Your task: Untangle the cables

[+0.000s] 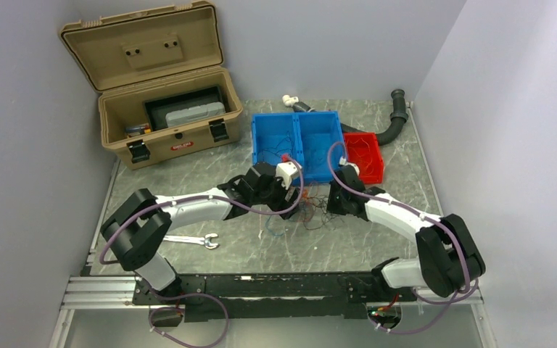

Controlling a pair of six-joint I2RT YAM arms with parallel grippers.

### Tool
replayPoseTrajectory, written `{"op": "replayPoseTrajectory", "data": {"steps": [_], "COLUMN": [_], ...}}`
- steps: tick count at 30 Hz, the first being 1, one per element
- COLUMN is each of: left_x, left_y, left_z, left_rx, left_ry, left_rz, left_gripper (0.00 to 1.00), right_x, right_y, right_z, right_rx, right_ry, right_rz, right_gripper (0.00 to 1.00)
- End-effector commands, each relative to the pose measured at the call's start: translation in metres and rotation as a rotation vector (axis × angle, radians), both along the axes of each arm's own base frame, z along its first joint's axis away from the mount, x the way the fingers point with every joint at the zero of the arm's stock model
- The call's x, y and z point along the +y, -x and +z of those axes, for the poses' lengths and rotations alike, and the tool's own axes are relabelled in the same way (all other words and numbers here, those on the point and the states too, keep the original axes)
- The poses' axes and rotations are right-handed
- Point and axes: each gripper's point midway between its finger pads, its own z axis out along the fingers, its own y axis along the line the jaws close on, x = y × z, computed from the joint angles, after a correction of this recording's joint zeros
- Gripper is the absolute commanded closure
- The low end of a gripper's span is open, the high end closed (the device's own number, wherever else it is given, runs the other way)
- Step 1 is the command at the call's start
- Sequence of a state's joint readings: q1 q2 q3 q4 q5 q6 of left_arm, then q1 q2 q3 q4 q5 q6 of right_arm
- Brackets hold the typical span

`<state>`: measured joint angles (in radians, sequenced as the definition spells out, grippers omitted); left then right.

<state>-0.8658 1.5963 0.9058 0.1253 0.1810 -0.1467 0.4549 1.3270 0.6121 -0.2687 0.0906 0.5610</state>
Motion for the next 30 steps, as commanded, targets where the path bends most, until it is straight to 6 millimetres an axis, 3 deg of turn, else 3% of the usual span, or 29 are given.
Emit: {"op": "replayPoseTrajectory", "data": {"steps": [1,4,7,11,14,17,24,27,28,30], "left_x": [-0.001,-0.005,-0.006,-0.008,-0.011,-0.011,0.002,0.01,0.014,0.022], "left_y": [0.003,0.005,0.006,0.006,0.007,0.007,0.004,0.003,0.003,0.007], "left_z": [-0.002,-0.003,-0.007,-0.013,-0.016,-0.017,-0.004,0.018,0.027,0.045], "left_rx": [-0.008,0.014,0.018,0.033,0.045,0.044,-0.018,-0.088,-0.12,-0.193], "left_ry": [0.014,0.014,0.006,-0.026,-0.046,-0.057,-0.035,0.029,0.055,0.112], "left_rz": [-0.003,-0.02,-0.023,-0.029,-0.041,-0.043,0.013,0.047,0.053,0.049], "left_gripper": [0.16,0.2,0.22,0.4,0.61,0.99,1.0,1.0,0.96,0.8], "right_x": [0.009,0.0,-0.007,-0.01,-0.011,-0.014,-0.016,-0.01,-0.009,-0.002], "right_y": [-0.01,-0.01,-0.007,-0.003,0.0,-0.002,-0.01,-0.009,-0.009,-0.008], "right_z": [0.025,0.054,0.095,0.143,0.177,0.217,0.324,0.344,0.345,0.342], "right_rx": [-0.071,-0.126,-0.211,-0.299,-0.364,-0.458,-0.682,-0.705,-0.699,-0.679], "right_ry": [-0.068,-0.04,-0.05,-0.089,-0.12,-0.143,-0.201,-0.236,-0.243,-0.268], "right_rz": [-0.006,-0.01,-0.009,-0.009,-0.007,-0.01,-0.015,0.0,0.006,0.031], "right_gripper": [1.0,1.0,1.0,1.0,1.0,1.0,1.0,1.0,1.0,1.0]}}
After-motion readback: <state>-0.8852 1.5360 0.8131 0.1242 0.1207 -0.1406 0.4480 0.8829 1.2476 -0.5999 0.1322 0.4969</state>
